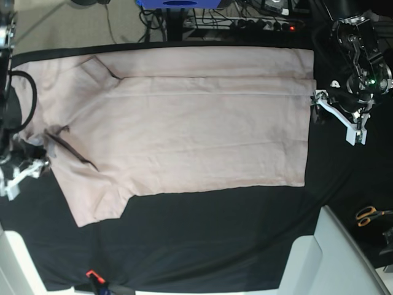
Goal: Fold the T-shirt properly
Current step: 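Pinch the shirt's side edge with both grippers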
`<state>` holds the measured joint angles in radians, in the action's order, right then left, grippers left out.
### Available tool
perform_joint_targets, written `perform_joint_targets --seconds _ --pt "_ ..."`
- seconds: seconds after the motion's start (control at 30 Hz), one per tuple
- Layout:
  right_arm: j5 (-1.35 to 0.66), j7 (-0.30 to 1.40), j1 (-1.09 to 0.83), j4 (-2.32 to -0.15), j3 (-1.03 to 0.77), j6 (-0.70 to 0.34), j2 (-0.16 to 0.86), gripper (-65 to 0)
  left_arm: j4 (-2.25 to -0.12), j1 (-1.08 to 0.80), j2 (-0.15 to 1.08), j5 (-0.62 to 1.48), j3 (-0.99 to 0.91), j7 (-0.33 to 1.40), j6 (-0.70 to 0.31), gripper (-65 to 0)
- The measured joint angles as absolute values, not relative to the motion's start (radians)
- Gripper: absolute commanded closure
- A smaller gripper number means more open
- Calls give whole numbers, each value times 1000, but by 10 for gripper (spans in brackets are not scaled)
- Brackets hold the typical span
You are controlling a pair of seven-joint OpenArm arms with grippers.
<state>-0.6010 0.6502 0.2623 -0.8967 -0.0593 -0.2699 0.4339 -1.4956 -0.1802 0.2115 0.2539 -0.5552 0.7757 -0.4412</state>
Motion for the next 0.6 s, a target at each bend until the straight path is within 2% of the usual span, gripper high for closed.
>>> perform_joint_targets --seconds 0.17,0.33,0.6 --pt "-506 570 329 -777 1 -276 414 -345 -1496 -181 212 253 -557 776 -441 -410" --pt "-492 573 331 -721 1 -273 413 -345 -1496 -181 213 250 -558 775 -441 -410" --pt "-493 571 334 -715 2 -273 413 -342 -1496 -181 214 251 -557 775 -441 -410"
